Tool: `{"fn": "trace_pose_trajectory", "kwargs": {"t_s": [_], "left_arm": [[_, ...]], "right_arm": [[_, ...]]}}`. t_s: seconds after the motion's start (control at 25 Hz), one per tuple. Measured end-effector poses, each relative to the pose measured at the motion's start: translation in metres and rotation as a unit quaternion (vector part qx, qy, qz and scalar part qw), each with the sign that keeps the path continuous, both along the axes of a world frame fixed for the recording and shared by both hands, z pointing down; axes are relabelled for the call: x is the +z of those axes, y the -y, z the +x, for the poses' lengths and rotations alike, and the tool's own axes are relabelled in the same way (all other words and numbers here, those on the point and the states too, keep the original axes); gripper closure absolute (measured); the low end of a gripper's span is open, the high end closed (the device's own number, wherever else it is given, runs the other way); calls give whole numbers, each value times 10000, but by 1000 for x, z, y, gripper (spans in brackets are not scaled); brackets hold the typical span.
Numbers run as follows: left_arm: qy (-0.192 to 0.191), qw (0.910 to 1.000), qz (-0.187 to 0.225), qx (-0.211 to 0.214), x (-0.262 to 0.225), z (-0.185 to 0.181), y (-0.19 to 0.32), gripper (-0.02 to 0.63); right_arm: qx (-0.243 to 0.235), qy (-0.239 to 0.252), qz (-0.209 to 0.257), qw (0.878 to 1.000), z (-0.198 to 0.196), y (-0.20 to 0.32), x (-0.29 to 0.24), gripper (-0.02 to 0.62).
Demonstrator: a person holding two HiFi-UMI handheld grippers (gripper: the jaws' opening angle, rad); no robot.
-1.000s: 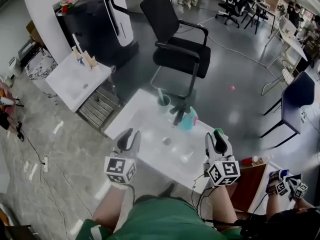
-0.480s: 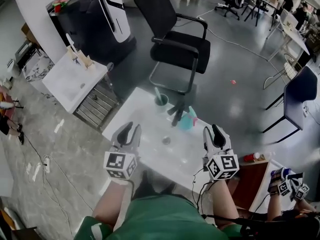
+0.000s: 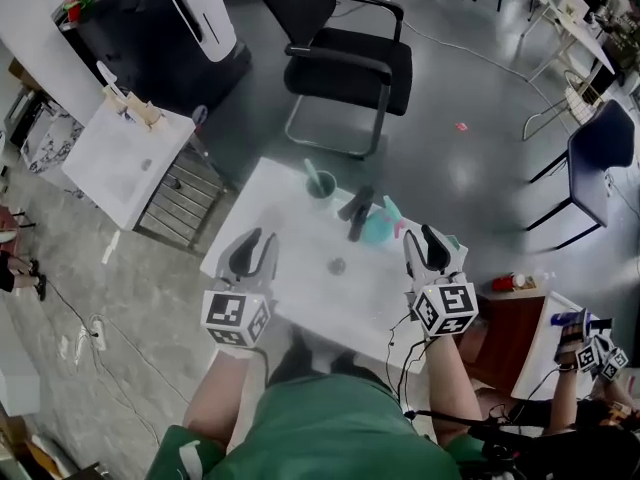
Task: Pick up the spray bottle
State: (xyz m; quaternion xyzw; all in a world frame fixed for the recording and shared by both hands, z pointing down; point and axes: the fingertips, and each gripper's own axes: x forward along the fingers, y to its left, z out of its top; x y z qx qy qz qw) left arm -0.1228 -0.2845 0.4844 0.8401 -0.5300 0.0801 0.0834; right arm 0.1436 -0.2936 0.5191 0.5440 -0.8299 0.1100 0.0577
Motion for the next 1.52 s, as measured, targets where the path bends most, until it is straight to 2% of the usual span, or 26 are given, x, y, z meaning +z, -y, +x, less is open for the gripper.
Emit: {"fn": "trace_pose_trajectory", "kwargs": {"t_s": [0.2, 0.8, 1.52], "left_arm": [[-3, 9998, -181, -4, 18, -15, 22, 495], [47, 9973, -726, 33, 66, -22, 69, 495], [29, 9954, -951, -136, 88, -41, 58, 497]], "right_arm": [[44, -21, -352, 9994, -9, 28, 29, 422], [19, -352, -980, 9946, -23, 80, 98, 416], [195, -525, -1243, 9907, -25, 92, 137, 417]]}}
